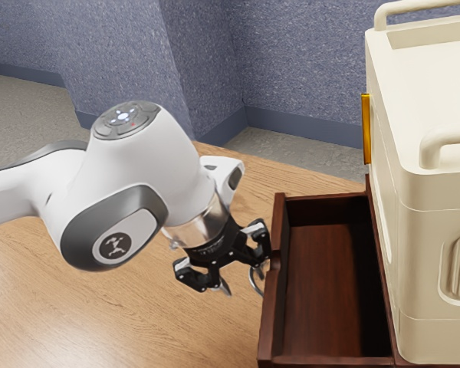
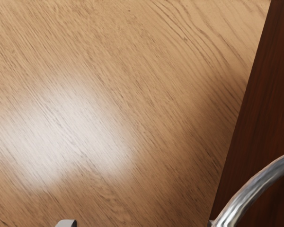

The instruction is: Pull the drawer handle with one arm to open the drawer

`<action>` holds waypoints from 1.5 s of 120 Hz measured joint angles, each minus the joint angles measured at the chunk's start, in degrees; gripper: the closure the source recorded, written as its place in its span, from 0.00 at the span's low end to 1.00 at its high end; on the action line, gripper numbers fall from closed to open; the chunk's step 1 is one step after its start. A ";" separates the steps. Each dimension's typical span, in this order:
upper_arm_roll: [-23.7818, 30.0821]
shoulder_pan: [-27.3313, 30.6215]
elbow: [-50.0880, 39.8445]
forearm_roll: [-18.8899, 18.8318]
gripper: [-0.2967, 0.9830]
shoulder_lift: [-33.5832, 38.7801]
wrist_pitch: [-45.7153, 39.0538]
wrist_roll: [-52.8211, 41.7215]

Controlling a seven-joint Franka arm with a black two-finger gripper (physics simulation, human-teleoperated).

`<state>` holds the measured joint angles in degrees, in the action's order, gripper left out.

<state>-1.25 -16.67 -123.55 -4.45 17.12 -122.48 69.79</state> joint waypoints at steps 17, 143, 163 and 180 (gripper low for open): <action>-0.04 0.27 -0.11 -0.39 0.52 0.08 -0.07 -0.02; -1.29 0.84 -5.37 -2.01 0.52 5.34 -0.81 -0.04; -1.28 0.87 -6.53 -1.92 0.52 6.74 -1.15 0.01; -1.29 0.85 -6.92 -1.95 0.52 7.21 -1.29 0.02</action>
<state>-2.54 -15.82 -130.47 -6.40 24.34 -123.77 69.80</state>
